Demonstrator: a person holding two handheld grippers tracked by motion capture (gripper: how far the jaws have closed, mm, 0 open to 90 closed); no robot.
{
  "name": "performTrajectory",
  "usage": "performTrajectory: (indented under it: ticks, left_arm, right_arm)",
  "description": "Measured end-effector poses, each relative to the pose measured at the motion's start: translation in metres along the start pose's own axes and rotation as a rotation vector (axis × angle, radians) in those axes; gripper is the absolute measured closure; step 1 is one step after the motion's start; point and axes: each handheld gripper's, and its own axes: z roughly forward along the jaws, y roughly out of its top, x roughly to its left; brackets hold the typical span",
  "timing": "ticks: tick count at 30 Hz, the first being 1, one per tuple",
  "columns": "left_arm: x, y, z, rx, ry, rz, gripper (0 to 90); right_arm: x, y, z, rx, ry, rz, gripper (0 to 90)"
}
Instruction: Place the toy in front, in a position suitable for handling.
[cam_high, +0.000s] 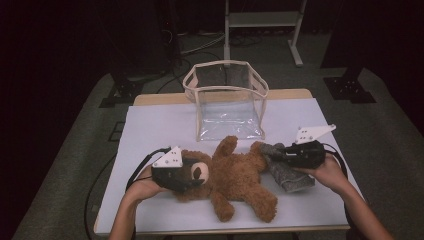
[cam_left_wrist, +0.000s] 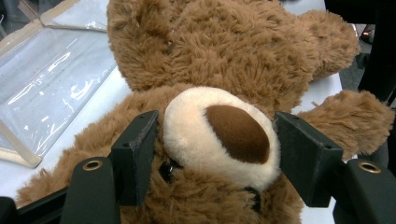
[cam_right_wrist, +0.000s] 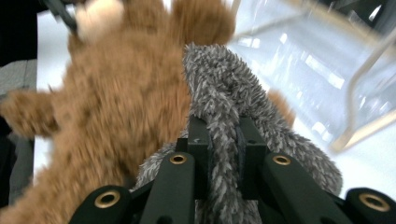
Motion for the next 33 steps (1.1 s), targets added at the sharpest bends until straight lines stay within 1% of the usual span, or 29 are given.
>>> performTrajectory:
  ticks: [2,3,4,6,8,10,12,14,15,18,21,23,24,25,28,30,31,32,33]
  left_arm:
    - [0.0,0.001,0.0,0.005,0.002,0.002,32.8]
    - [-0.001,0.001,0.0,0.006,0.002,0.004,32.8]
    - [-0.001,0.001,0.001,0.006,0.002,0.003,32.8]
    - [-0.002,0.001,0.0,0.011,0.001,0.012,32.8]
    - [-0.002,0.001,0.0,0.011,-0.001,0.012,32.8]
    - [-0.002,0.0,0.0,0.008,-0.003,0.015,32.8]
    - [-0.002,0.0,-0.001,0.008,-0.004,0.017,32.8]
    - [-0.002,0.0,-0.001,0.007,-0.006,0.02,32.8]
    - [-0.002,-0.001,-0.001,0.003,-0.005,0.017,32.8]
    - [-0.001,0.0,0.0,0.001,-0.004,0.014,32.7]
    - [-0.001,0.0,0.0,0.005,-0.001,0.019,32.7]
    - [-0.002,0.001,0.0,0.009,-0.001,0.024,32.7]
    - [-0.002,0.001,0.0,0.009,-0.002,0.025,32.7]
    - [-0.002,0.001,0.001,0.008,-0.004,0.025,32.6]
    - [-0.002,0.001,0.001,0.008,-0.004,0.025,32.6]
    - [-0.002,0.001,0.001,0.009,-0.003,0.026,32.5]
    - [-0.002,0.001,0.001,0.009,-0.001,0.026,32.5]
    - [-0.003,0.001,0.002,0.007,0.0,0.024,32.5]
    - [-0.003,0.001,0.001,0.007,0.0,0.023,32.5]
  right_arm:
    - [0.002,0.015,-0.002,-0.012,-0.007,-0.027,78.6]
    - [0.003,0.024,0.0,-0.017,-0.004,-0.045,78.6]
    - [0.004,0.03,0.003,-0.018,0.0,-0.054,78.6]
    - [0.008,0.042,0.013,-0.014,0.017,-0.081,78.6]
    - [0.011,0.05,0.027,0.004,0.037,-0.107,78.4]
    - [0.012,0.051,0.043,0.031,0.057,-0.114,78.4]
    - [0.01,0.047,0.053,0.054,0.065,-0.106,78.4]
    - [0.006,0.036,0.061,0.078,0.08,-0.079,78.5]
    - [0.004,0.03,0.062,0.077,0.083,-0.059,78.6]
    - [-0.005,0.013,0.058,0.066,0.079,-0.011,78.6]
    - [-0.014,-0.001,0.051,0.086,0.051,0.023,78.6]
    - [-0.018,-0.005,0.044,0.09,0.037,0.034,78.6]
    - [-0.018,-0.005,0.04,0.081,0.038,0.041,78.6]
    - [-0.017,-0.003,0.036,0.068,0.037,0.038,78.5]
    - [-0.01,0.011,0.028,0.022,0.052,0.014,78.6]
    - [-0.001,0.022,0.028,-0.009,0.072,-0.01,78.5]
    - [0.001,0.025,0.029,-0.016,0.08,-0.016,78.5]
    - [0.007,0.03,0.032,-0.023,0.101,-0.034,78.5]
    - [0.013,0.033,0.036,-0.023,0.112,-0.048,78.4]
